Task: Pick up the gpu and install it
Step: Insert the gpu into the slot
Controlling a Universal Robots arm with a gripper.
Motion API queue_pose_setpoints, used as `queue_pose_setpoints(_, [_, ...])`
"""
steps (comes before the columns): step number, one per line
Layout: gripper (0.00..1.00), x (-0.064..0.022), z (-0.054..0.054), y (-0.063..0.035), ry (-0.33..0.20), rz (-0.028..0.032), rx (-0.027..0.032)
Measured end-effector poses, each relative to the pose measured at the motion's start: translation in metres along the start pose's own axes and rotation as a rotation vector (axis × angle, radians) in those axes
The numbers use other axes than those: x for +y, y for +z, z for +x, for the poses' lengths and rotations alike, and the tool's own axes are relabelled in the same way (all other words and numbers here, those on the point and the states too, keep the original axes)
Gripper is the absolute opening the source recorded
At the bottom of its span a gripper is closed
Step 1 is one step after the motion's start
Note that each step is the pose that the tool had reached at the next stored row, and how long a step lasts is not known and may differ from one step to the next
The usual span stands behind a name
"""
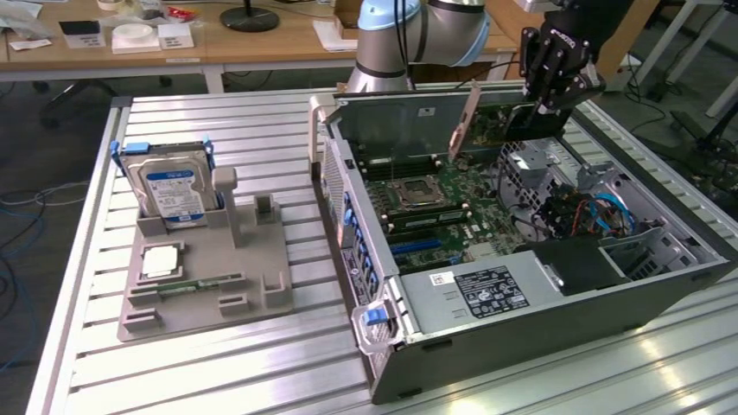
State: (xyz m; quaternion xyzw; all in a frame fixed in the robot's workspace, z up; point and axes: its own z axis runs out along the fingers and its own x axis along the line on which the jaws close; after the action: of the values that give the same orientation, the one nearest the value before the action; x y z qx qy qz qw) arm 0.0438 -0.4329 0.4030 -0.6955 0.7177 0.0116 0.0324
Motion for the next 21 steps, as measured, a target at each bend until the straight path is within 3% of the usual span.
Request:
queue_pose_setpoints(18, [0.27,0.0002,0.0000,0.0000,0.000,0.0000,0.0000])
queue_pose_setpoints(21, [0.27,0.0051,0.0001,0.0000,0.001,0.0000,0.0001])
